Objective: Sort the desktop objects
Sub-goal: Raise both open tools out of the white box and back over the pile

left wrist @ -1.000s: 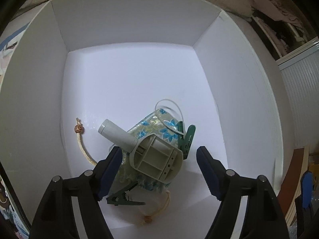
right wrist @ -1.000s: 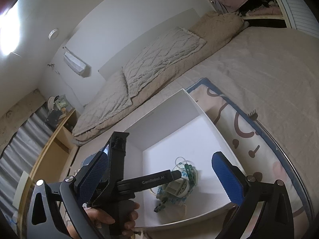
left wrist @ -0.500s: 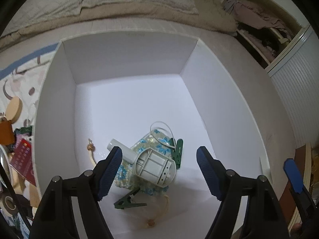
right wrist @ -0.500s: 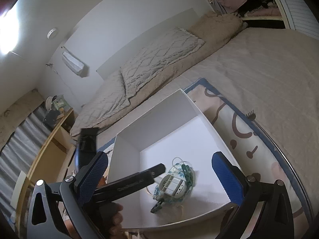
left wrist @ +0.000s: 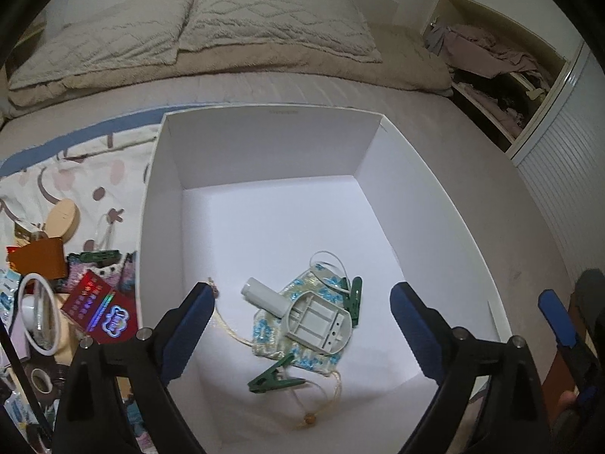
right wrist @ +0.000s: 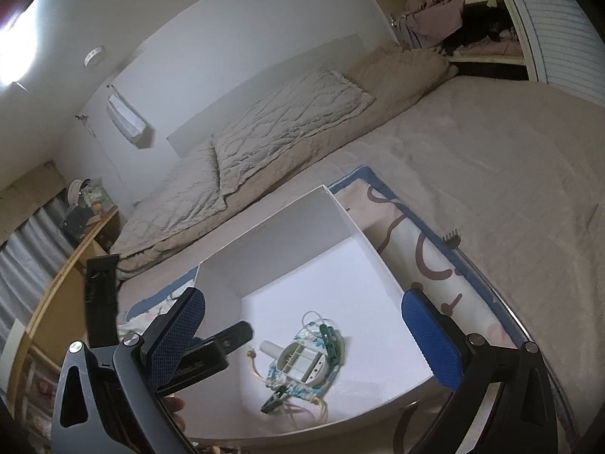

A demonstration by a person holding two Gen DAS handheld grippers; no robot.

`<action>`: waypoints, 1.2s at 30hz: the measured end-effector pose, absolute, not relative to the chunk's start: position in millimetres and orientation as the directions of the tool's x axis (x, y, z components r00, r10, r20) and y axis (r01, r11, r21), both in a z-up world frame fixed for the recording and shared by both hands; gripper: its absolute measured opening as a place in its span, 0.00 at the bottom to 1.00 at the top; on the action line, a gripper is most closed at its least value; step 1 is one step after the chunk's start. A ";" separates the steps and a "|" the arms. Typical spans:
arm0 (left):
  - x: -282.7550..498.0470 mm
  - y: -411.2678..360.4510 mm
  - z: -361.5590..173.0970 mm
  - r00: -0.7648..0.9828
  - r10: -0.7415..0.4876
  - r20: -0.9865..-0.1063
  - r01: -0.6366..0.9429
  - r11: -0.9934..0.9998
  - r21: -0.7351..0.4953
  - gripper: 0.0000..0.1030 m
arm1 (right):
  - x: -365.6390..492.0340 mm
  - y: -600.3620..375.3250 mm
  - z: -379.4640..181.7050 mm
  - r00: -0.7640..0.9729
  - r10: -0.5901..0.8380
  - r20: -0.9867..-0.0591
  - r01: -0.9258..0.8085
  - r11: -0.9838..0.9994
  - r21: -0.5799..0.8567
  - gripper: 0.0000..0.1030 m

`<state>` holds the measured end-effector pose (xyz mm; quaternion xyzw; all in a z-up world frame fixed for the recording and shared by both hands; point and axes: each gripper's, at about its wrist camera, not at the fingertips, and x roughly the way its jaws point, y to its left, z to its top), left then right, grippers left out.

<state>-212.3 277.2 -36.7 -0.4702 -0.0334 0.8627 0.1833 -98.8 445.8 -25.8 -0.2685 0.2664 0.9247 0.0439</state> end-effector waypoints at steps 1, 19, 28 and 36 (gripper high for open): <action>-210.6 274.0 -34.5 -0.496 0.348 -0.796 -0.282 -0.931 -0.231 0.92 | -98.8 445.5 -25.9 -0.851 -0.054 -0.522 -0.229 -0.857 0.461 1.00; -191.7 247.6 -7.1 -0.600 0.332 -0.728 -0.289 -0.938 -0.191 1.00 | -98.7 439.3 -25.2 -0.840 0.057 -0.540 -0.291 -0.886 0.360 1.00; -186.3 230.9 5.7 -0.626 0.328 -0.708 -0.275 -0.942 -0.193 1.00 | -99.6 431.1 -23.0 -0.841 0.053 -0.538 -0.279 -0.895 0.347 1.00; -183.3 206.9 12.7 -0.652 0.319 -0.687 -0.259 -0.946 -0.194 1.00 | -103.8 411.3 -21.0 -0.841 0.068 -0.536 -0.255 -0.924 0.284 1.00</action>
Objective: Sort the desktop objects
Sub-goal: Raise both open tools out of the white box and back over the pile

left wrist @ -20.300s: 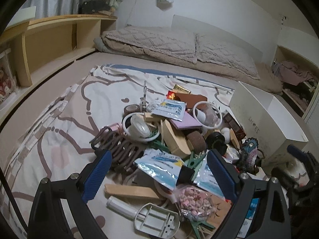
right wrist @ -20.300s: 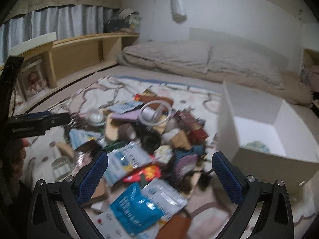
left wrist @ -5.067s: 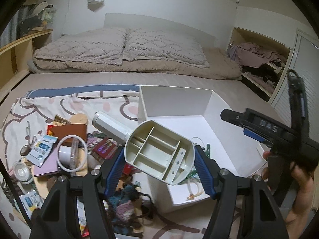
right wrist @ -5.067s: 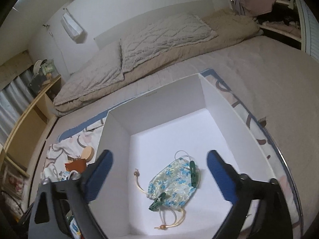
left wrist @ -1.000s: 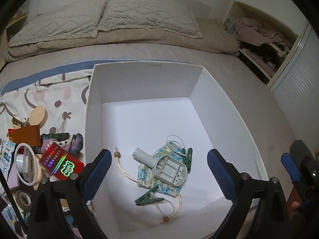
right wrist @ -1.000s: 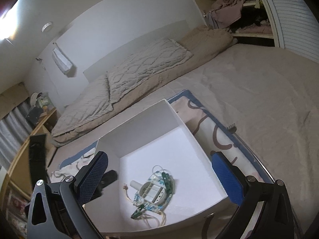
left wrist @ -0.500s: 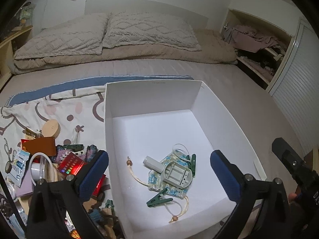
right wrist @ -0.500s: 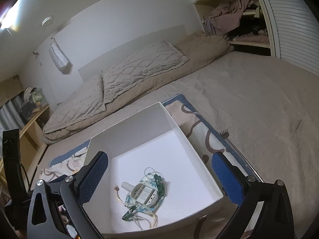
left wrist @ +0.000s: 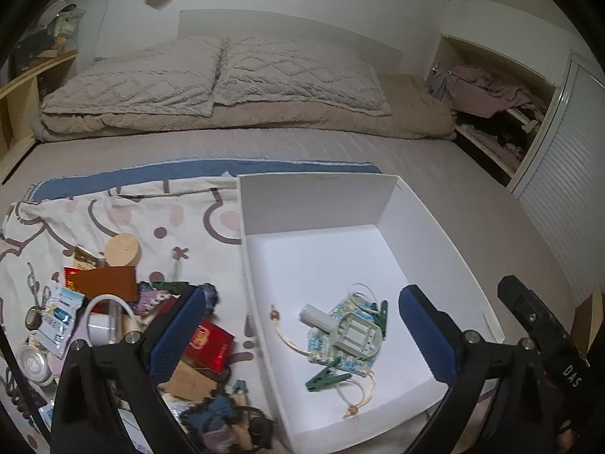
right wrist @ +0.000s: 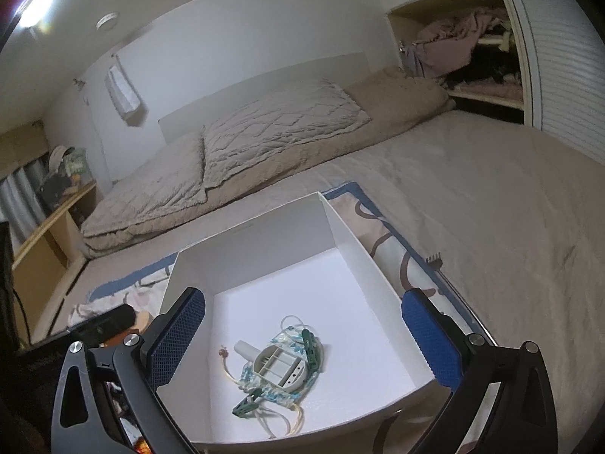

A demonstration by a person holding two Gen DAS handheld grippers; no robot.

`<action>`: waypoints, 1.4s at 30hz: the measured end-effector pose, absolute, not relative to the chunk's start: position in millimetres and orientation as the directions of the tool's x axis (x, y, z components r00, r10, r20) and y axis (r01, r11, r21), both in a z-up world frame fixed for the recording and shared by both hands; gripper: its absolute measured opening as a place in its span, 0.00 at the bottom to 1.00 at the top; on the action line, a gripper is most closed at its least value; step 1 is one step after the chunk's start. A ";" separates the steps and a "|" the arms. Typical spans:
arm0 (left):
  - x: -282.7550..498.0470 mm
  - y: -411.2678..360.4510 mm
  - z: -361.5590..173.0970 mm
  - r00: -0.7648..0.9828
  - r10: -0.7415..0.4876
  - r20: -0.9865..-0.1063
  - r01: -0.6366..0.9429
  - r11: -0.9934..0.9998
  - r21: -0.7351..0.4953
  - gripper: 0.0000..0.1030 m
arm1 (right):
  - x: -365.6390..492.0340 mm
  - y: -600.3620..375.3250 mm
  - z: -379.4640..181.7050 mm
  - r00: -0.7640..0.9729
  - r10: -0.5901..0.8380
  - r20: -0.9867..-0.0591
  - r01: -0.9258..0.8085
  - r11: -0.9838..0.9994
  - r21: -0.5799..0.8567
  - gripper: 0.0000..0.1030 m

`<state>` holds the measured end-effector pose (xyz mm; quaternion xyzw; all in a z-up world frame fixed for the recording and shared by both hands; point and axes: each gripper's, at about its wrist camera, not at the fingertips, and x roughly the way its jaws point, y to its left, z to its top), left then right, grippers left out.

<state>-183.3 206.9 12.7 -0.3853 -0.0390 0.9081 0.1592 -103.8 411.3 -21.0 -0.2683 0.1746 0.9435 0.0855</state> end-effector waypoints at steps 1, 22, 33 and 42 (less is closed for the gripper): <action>-182.8 203.2 13.4 -0.658 0.315 -0.684 -0.256 -0.948 -0.191 1.00 | -104.5 408.6 -21.0 -0.842 0.068 -0.536 -0.250 -0.929 0.274 1.00; -167.6 117.8 20.4 -0.760 0.201 -0.618 -0.169 -0.979 -0.110 1.00 | -112.2 351.6 -19.0 -0.872 0.025 -0.488 -0.128 -0.975 0.179 1.00; -155.4 80.5 21.6 -0.804 0.157 -0.574 -0.130 -0.988 -0.088 1.00 | -114.7 315.5 -19.2 -0.883 -0.039 -0.468 -0.029 -0.990 0.136 1.00; -146.7 55.2 18.8 -0.823 0.134 -0.552 -0.112 -0.991 -0.073 1.00 | -119.5 288.8 -23.6 -0.877 -0.095 -0.472 0.048 -0.993 0.110 1.00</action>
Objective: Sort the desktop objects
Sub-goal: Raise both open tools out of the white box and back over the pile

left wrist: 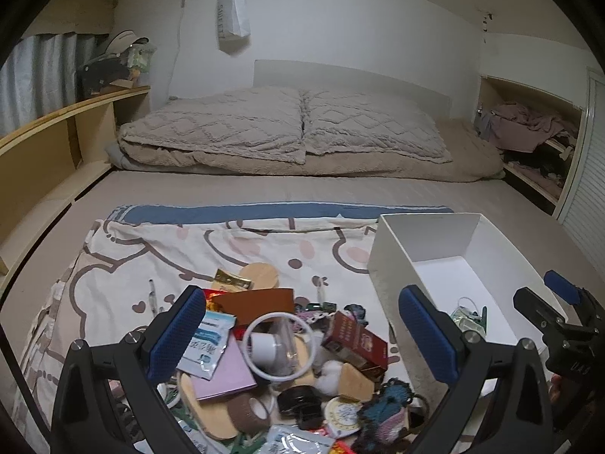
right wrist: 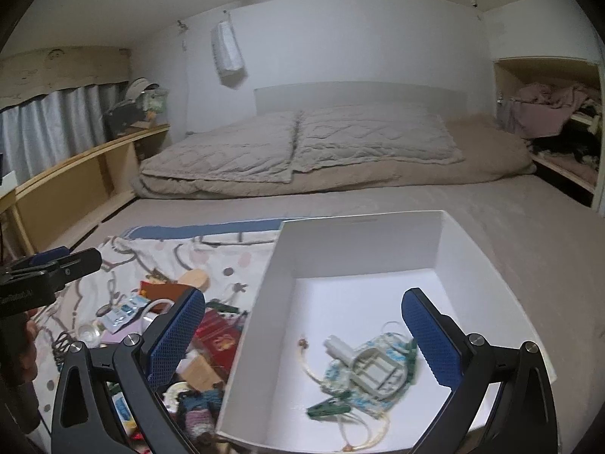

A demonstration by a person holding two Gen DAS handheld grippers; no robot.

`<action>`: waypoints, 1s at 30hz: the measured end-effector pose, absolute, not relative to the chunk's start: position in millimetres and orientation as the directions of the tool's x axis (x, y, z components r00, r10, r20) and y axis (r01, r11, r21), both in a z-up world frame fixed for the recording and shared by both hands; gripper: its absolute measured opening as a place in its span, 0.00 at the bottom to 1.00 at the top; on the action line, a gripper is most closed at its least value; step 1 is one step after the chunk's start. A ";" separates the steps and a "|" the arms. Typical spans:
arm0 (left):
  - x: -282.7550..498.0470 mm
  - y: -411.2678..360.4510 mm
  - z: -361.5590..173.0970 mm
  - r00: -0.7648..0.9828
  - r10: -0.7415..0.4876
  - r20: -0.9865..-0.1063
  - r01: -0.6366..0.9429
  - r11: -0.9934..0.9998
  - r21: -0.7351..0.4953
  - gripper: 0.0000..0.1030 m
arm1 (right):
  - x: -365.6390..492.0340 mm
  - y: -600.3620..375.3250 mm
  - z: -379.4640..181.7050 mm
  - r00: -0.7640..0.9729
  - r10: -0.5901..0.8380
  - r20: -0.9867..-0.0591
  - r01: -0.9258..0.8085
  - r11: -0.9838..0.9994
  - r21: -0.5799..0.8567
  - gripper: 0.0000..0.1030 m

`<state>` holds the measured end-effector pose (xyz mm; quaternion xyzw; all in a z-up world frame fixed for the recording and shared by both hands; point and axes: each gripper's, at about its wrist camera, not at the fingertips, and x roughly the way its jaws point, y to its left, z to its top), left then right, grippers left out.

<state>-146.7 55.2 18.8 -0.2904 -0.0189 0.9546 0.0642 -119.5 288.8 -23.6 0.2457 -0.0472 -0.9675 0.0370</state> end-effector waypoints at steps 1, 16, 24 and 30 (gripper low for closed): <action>-145.5 52.1 18.4 -0.826 0.129 -0.549 -0.107 -0.992 -0.072 1.00 | -120.0 286.1 -24.2 -0.876 -0.102 -0.472 0.055 -0.992 0.113 1.00; -128.0 8.9 10.4 -0.846 0.097 -0.524 -0.061 -0.994 -0.086 1.00 | -115.1 256.0 -24.2 -0.883 -0.149 -0.446 0.113 -0.988 0.107 1.00; -122.3 -5.4 6.1 -0.847 0.114 -0.519 -0.061 -0.991 -0.119 1.00 | -112.5 241.5 -21.8 -0.887 -0.157 -0.434 0.129 -0.987 0.093 1.00; -114.9 -16.1 5.8 -0.857 0.106 -0.504 -0.056 -0.992 -0.112 1.00 | -109.2 228.0 -20.3 -0.888 -0.176 -0.424 0.157 -0.984 0.081 1.00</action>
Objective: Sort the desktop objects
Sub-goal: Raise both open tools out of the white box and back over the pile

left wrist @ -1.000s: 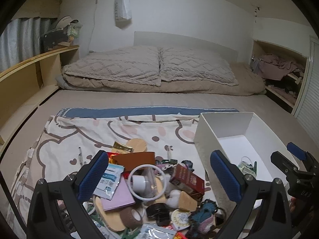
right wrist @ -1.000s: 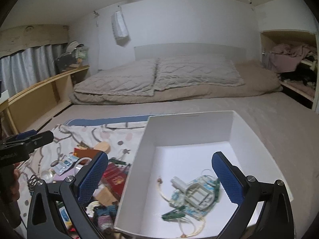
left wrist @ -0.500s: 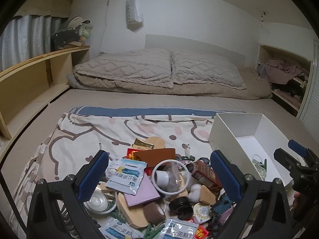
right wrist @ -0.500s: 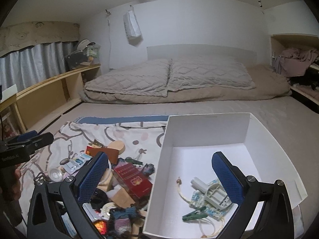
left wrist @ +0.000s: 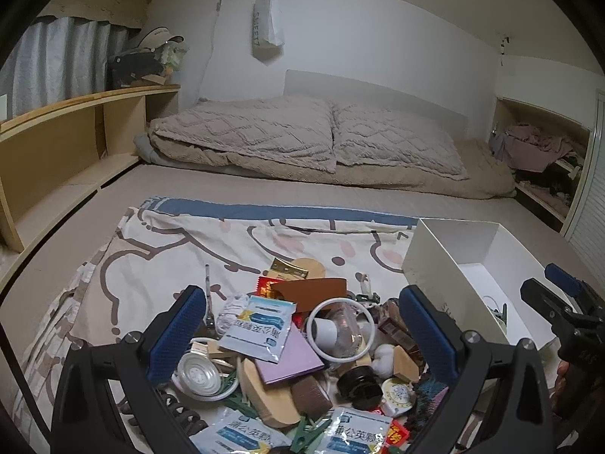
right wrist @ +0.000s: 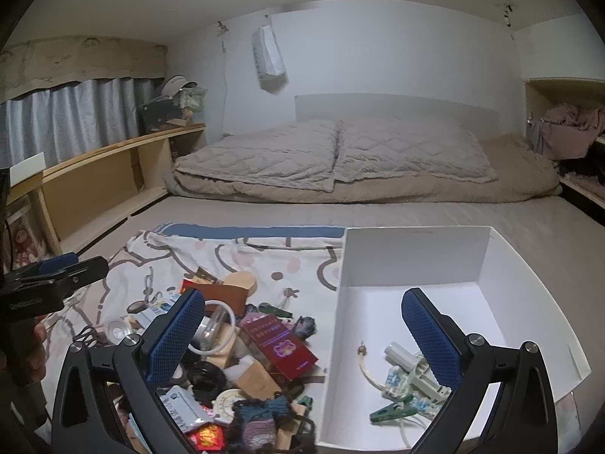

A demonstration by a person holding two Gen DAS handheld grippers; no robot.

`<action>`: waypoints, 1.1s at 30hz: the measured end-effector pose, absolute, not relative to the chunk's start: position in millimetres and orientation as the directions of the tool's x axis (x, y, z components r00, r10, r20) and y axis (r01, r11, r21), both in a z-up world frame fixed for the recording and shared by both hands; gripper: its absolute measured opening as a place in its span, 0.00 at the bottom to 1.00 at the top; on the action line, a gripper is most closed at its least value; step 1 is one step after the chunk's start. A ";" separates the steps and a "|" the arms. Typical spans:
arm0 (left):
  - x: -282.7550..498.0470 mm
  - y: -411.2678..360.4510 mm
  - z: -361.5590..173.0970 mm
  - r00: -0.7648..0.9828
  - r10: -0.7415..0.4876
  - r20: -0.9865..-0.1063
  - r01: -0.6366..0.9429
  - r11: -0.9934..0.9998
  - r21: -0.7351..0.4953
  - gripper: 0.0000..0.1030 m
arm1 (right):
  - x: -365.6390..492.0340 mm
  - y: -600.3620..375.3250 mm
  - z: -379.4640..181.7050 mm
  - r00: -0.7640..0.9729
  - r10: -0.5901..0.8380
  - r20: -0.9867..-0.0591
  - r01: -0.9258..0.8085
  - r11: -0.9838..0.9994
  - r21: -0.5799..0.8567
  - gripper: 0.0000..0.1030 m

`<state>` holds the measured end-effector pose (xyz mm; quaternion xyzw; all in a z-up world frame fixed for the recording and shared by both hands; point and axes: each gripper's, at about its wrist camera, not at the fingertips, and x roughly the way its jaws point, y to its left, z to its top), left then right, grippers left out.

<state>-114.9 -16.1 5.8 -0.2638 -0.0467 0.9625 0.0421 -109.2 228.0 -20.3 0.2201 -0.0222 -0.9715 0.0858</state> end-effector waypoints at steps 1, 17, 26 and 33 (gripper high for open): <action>-113.9 -18.2 5.9 -0.858 0.107 -0.502 -0.056 -0.992 -0.117 1.00 | -107.9 224.9 -19.7 -0.889 -0.182 -0.420 0.164 -0.983 0.078 1.00; -94.1 -44.0 1.7 -0.866 0.097 -0.491 -0.019 -0.987 -0.161 1.00 | -86.5 190.2 -28.7 -0.883 -0.214 -0.417 0.214 -0.976 0.048 1.00; -75.7 -51.8 -12.2 -0.854 0.072 -0.515 0.010 -0.988 -0.154 1.00 | -61.0 168.0 -52.8 -0.847 -0.232 -0.478 0.258 -0.966 0.013 1.00; -63.9 -51.9 -28.2 -0.838 0.055 -0.543 0.026 -0.990 -0.139 1.00 | -48.3 161.5 -62.2 -0.831 -0.242 -0.501 0.270 -0.963 0.016 1.00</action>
